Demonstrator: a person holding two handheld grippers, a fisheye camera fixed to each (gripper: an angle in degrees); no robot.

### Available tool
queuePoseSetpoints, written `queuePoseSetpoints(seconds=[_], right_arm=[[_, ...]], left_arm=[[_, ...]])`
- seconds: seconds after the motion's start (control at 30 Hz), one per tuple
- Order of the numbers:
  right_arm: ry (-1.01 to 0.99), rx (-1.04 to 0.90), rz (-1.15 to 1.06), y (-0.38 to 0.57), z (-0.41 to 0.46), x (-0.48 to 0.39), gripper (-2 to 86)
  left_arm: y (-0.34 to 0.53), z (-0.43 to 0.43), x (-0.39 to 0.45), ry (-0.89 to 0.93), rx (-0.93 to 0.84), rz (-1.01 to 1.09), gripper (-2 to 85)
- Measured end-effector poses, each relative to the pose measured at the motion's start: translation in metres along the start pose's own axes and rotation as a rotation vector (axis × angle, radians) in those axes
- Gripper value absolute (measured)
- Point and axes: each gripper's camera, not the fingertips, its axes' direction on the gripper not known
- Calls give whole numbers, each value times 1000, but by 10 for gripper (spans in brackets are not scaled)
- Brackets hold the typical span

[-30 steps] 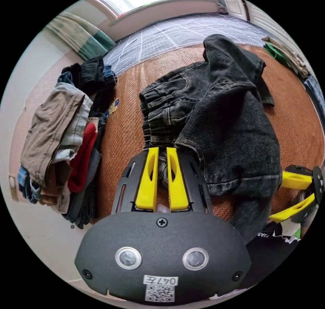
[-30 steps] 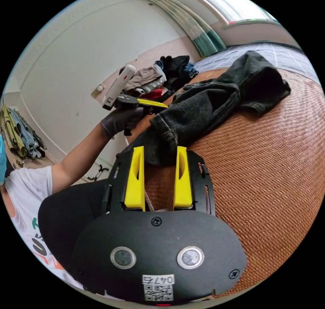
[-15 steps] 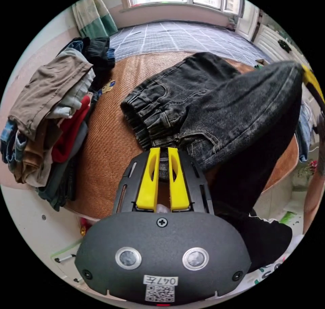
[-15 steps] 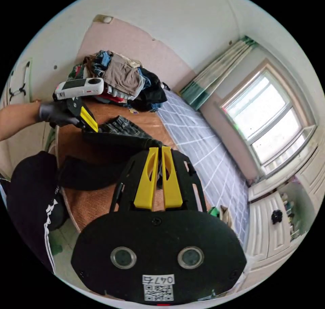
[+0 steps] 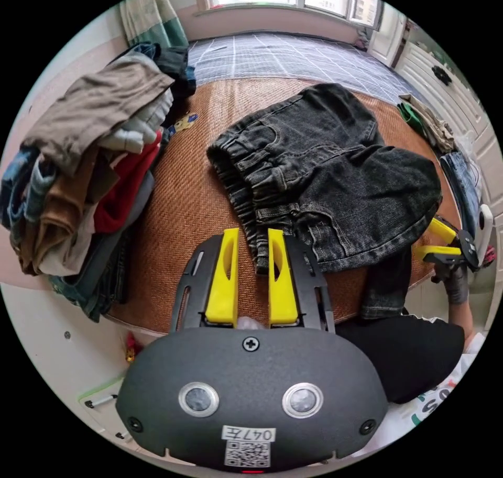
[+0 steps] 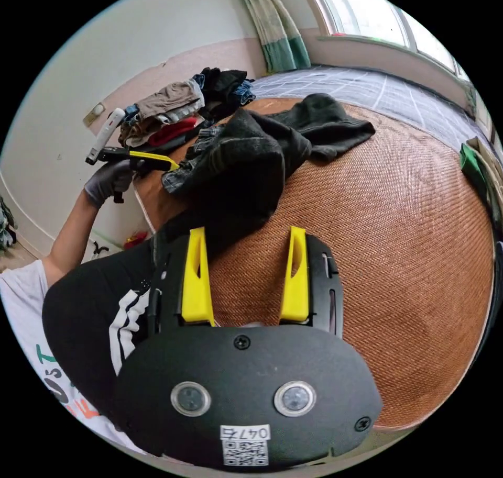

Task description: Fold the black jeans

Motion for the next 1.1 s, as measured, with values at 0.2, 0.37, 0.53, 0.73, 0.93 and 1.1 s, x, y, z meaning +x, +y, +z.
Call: queuePoseSetpoints(seconds=[0.2,0.37,0.53,0.73,0.93,1.1], right_arm=[[27,-32,-201,-18,34,-52,38],[178,-167,-343,-49,19,-22,-1],[727,-125,-416,-80,-41,32,-3],[367,-429,-353,-39,-59,106,84],[64,-171,9,-18,-91,203,101],[-99,-39,64,-99,-26,216,68]], left_arm=[[-19,17,52,-71,-27,116,58],[-15,7,34,-19,-23,100,74],[-8,-13,49,-66,-23,123,75],[21,-9,57,-127,-17,120,58],[-16,-92,104,-62,147,167,62],[-106,-31,171,-98,57,236,76]])
